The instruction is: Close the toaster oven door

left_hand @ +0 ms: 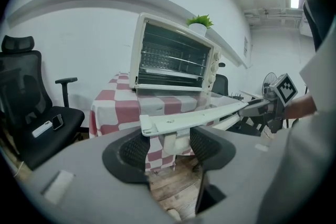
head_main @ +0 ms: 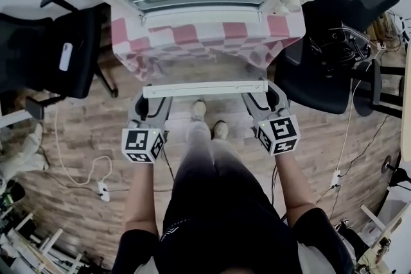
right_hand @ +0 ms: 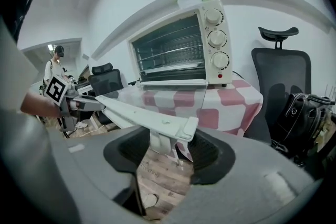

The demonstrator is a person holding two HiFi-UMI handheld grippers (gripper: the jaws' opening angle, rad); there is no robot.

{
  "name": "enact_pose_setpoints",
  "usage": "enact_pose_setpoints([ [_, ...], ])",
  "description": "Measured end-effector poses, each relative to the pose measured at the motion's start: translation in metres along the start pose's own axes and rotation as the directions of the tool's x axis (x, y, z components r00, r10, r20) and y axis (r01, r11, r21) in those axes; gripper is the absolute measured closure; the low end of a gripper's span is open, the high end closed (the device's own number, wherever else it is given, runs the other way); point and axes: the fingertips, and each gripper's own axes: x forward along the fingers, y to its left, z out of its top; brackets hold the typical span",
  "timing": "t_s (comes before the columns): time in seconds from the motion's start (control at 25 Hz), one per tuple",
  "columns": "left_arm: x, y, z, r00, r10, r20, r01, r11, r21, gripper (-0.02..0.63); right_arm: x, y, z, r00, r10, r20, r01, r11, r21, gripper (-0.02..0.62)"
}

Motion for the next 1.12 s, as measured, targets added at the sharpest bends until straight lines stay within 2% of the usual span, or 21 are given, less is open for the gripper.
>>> enact_pose_setpoints([
  [0.56,-0.018,-0.005,0.056,0.994,-0.008,0.11,0.008,1.0,-0.004,0.38,-0.019,0.0,0.055,0.995,-0.043,0.085,0.038,0.998,0.059,0.373],
  [1.12,-0.018,-0.001,0.109,0.984,-0.001,0.179,0.006,1.0,-0.025,0.403,-0.026,-0.003,0.108,0.984,-0.055,0.167,0.038,0.994,0.099,0.376],
])
